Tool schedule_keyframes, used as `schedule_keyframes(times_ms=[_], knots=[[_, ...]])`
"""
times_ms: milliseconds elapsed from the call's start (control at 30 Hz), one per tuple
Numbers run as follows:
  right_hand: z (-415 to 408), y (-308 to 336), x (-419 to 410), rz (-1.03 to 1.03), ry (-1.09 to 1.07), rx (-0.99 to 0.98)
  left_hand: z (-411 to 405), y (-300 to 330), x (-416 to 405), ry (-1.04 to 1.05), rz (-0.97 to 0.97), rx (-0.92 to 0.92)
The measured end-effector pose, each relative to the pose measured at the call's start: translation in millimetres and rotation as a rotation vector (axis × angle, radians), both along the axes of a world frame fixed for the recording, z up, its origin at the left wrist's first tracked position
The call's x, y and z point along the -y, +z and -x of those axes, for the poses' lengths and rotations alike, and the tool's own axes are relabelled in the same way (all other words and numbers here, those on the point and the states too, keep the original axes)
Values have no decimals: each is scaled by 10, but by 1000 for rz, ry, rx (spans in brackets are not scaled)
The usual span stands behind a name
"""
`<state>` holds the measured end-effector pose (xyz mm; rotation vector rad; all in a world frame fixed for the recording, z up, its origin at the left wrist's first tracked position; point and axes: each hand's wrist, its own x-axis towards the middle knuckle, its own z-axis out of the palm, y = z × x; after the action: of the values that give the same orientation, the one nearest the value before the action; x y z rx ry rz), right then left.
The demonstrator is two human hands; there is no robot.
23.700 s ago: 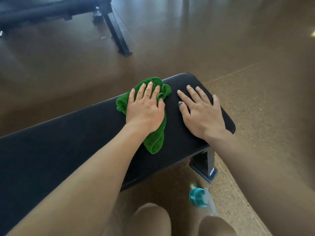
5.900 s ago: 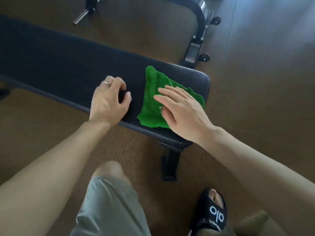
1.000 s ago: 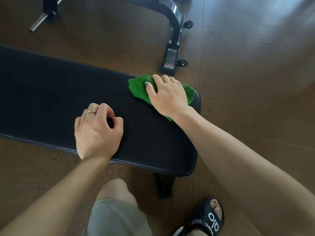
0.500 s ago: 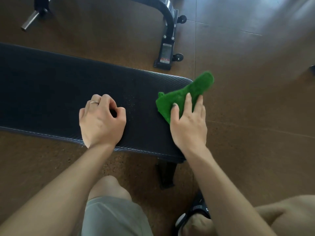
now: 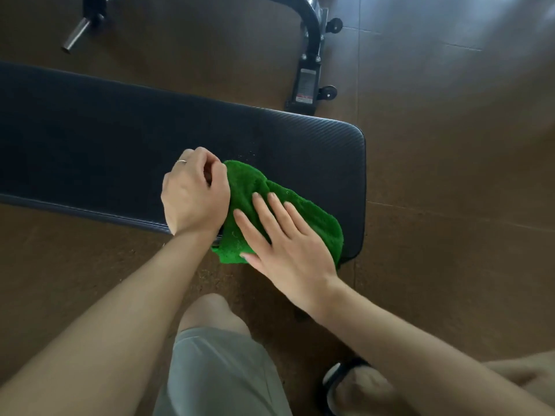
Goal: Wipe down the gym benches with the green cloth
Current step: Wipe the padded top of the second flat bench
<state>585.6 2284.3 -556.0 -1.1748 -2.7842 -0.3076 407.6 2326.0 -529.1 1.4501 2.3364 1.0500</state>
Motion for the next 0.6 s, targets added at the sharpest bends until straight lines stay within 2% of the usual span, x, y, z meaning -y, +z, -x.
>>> schedule_keyframes(times_ms=[167, 333, 467, 600], knots=[[1, 35, -161, 12, 99, 121, 32, -23, 3, -22, 0, 7], [-294, 56, -79, -28, 56, 93, 151, 23, 17, -112, -40, 60], [-750, 65, 35, -24, 5, 64, 517, 67, 73, -2, 53, -246], [-796, 170, -28, 46, 29, 97, 785, -17, 114, 36, 95, -269]])
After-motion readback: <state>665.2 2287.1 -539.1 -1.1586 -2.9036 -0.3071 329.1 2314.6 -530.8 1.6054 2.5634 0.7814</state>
